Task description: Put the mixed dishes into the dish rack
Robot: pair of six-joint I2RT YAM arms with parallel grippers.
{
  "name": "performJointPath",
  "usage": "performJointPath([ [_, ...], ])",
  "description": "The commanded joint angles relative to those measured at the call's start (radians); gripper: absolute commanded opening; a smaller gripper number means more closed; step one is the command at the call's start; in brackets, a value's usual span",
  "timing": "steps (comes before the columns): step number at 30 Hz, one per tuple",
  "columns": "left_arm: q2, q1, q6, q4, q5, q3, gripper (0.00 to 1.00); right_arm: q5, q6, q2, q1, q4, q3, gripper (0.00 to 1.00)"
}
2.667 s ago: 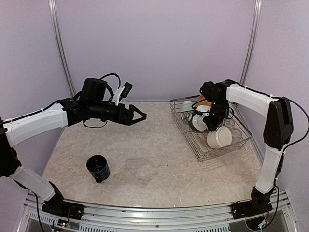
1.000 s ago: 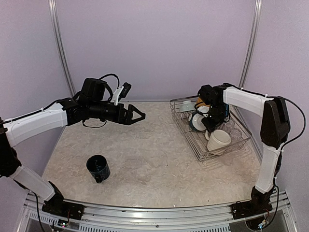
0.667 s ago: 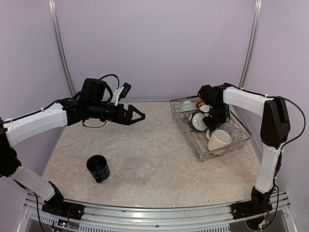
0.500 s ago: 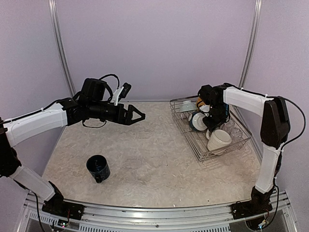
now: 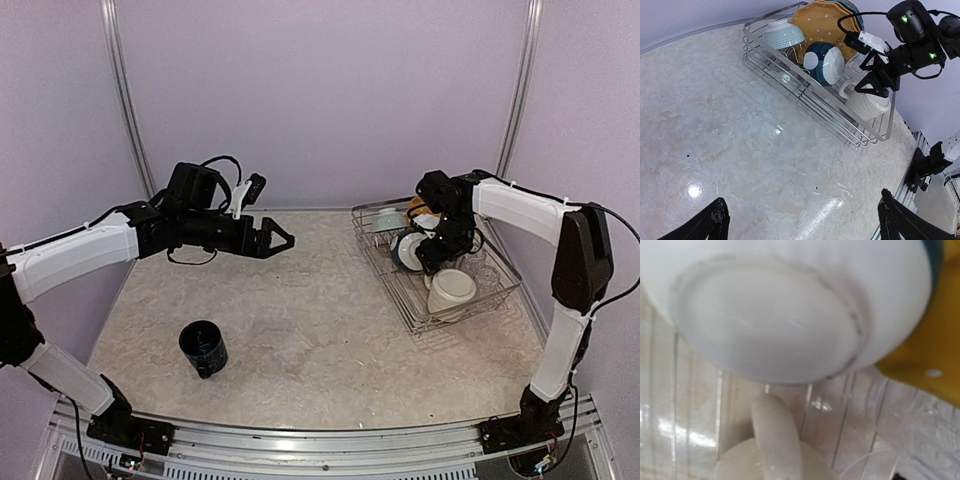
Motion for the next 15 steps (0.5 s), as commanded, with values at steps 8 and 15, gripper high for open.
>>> performJointPath([
  [8, -0.073, 0.119, -0.18, -0.397, -0.282, 0.039, 0.99, -0.096, -0.028, -0.18, 0.014, 0.176, -0.026, 0.8],
  [15, -0.119, 0.108, -0.369, -0.718, -0.422, -0.028, 0.96, -0.077, -0.018, -0.263, 0.072, 0.266, -0.023, 0.79],
])
